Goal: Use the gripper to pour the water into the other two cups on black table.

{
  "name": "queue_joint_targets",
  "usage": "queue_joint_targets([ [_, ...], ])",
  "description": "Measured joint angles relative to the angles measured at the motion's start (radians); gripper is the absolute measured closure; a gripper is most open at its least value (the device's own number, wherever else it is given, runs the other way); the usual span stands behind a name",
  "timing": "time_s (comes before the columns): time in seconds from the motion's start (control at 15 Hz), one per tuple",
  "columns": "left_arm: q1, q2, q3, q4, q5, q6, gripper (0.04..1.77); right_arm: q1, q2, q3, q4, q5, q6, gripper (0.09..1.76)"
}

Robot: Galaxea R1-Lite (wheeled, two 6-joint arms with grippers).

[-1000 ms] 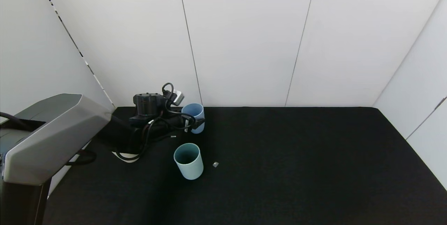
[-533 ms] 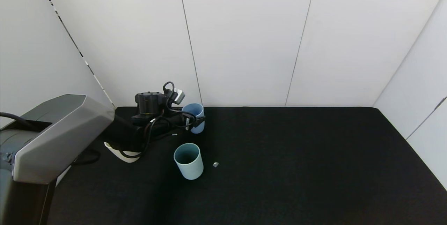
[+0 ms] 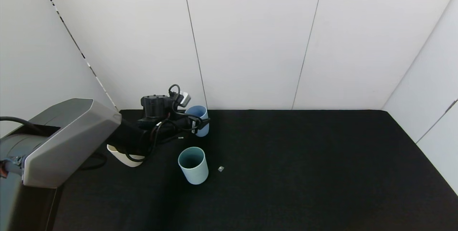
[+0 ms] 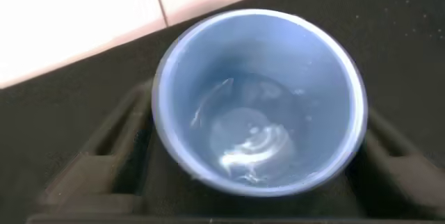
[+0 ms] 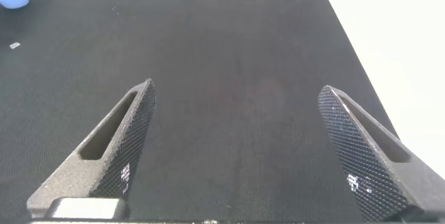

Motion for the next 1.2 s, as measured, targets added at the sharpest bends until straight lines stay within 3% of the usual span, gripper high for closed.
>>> queue_joint_targets([
  [0.13, 0.000, 0.006, -0.007, -0.001, 0.001, -0.002, 0.53, 0.000, 0.000, 0.000, 0.000, 0.000, 0.000, 0.14],
  [0.6, 0.002, -0.013, -0.008, 0.016, 0.002, -0.002, 0.56, 0.000, 0.000, 0.000, 0.000, 0.000, 0.000, 0.14],
  [1.2, 0.029, -0.230, 0.012, 0.208, 0.003, 0.011, 0.56, 0.000, 0.000, 0.000, 0.000, 0.000, 0.000, 0.14],
])
